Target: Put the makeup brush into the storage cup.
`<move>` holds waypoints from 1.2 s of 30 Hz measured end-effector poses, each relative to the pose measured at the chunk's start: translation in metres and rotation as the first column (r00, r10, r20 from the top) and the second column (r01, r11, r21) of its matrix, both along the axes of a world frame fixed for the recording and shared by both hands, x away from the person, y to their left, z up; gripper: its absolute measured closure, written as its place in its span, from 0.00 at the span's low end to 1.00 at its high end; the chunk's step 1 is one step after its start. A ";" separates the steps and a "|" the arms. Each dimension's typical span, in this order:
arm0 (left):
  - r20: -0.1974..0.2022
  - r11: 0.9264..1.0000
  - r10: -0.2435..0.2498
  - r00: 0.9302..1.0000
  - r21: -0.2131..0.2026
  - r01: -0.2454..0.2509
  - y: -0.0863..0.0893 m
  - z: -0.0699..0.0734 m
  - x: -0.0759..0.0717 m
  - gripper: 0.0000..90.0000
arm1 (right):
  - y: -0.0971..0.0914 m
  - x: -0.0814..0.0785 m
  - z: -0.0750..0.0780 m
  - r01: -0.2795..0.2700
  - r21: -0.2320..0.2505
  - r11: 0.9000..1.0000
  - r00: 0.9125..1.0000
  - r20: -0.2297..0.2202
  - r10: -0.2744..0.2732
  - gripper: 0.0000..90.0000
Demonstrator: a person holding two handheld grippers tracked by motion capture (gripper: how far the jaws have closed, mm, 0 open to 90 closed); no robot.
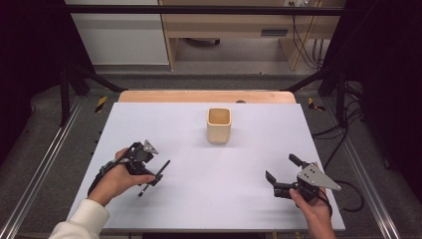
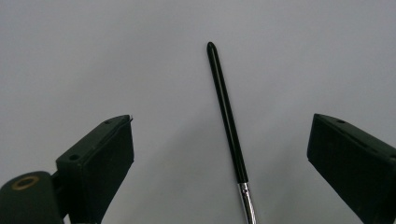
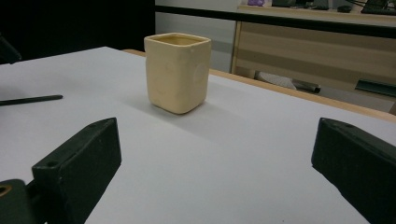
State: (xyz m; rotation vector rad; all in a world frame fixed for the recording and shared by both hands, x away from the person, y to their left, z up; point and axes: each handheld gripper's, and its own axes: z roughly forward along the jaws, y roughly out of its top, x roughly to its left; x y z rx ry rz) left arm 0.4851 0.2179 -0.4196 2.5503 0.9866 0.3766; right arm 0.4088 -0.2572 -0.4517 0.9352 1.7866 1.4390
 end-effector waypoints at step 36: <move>-0.101 0.999 0.023 0.995 0.040 -0.020 0.005 -0.019 -0.009 0.57 | 0.000 0.000 -0.001 0.003 -0.002 1.000 1.000 -0.005 -0.003 0.02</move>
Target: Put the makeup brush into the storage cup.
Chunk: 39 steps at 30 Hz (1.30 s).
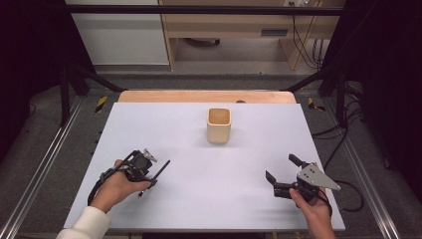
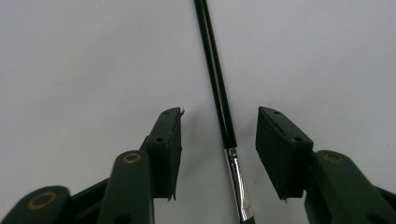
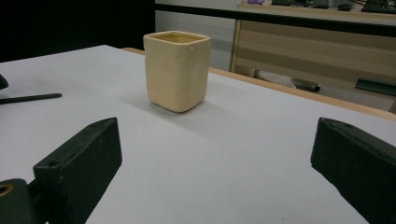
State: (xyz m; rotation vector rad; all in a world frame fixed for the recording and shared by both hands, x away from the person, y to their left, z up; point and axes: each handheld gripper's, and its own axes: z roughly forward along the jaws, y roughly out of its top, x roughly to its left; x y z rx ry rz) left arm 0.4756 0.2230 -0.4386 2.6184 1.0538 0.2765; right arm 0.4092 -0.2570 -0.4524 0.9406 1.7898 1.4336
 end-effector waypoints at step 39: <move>-0.020 0.998 -0.041 0.999 0.040 0.042 -0.006 -0.004 -0.003 0.93 | 0.000 0.000 0.000 0.001 -0.008 1.000 1.000 0.010 -0.001 0.03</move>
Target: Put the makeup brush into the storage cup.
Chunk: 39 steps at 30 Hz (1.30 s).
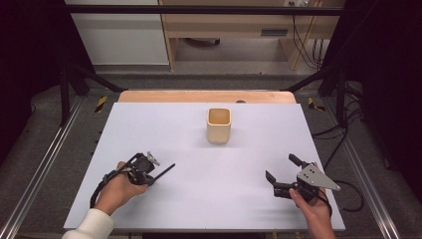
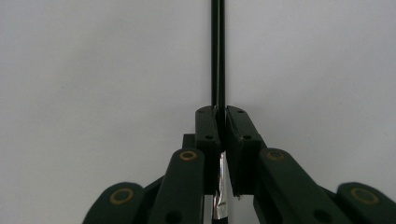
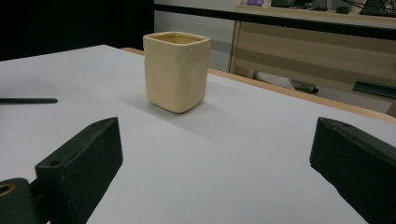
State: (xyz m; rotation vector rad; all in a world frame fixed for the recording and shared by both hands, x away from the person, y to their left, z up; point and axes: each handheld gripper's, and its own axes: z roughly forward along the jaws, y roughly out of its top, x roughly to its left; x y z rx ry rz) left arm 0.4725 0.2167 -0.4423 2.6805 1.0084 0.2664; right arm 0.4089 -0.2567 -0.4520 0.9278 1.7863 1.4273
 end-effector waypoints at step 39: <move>0.136 0.949 -0.311 0.941 -0.007 0.314 -0.097 0.078 0.014 0.93 | 0.090 -0.007 0.015 -0.010 -0.488 0.873 0.982 0.160 0.101 0.07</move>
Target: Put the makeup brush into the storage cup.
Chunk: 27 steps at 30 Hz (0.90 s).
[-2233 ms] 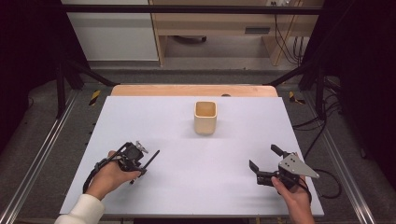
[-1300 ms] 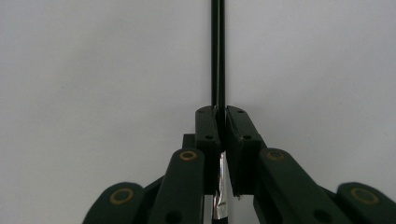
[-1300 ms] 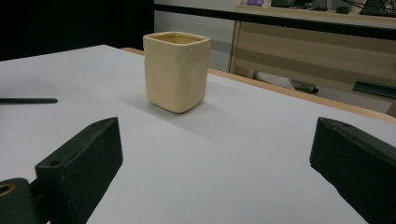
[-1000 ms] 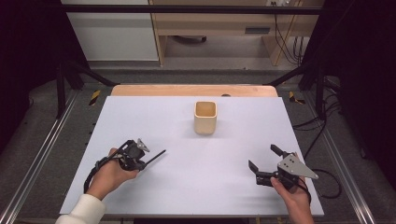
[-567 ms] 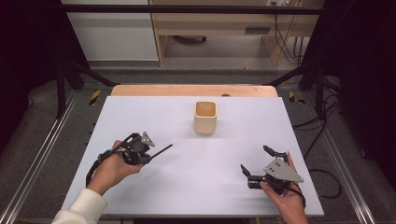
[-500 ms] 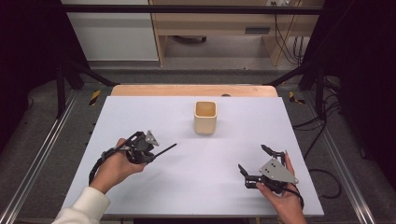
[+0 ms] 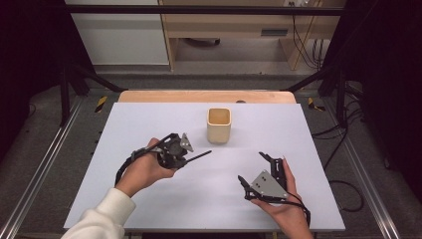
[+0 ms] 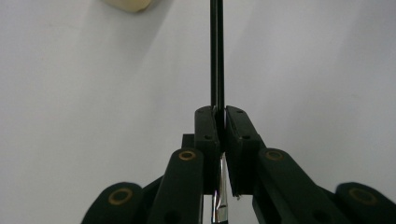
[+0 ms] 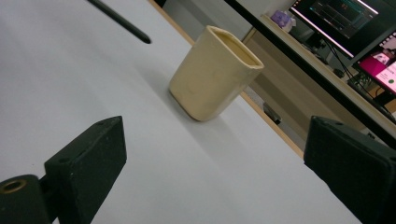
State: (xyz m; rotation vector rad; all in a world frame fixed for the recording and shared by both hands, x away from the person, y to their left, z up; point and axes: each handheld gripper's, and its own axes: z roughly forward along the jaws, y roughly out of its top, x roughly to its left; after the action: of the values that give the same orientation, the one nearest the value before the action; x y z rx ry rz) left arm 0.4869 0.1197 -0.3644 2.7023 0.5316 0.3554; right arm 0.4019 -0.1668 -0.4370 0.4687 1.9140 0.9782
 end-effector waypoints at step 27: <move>-0.019 0.994 -0.101 0.995 0.040 0.101 -0.043 0.009 -0.007 0.93 | 0.064 0.010 -0.006 -0.112 -0.295 0.949 0.986 0.090 0.144 0.34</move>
State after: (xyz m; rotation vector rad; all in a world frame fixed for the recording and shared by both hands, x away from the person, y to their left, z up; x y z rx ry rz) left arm 0.4801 0.0763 -0.3558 2.7616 0.3945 0.3194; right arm 0.4118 -0.1026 -0.4428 0.1180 1.9647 0.7695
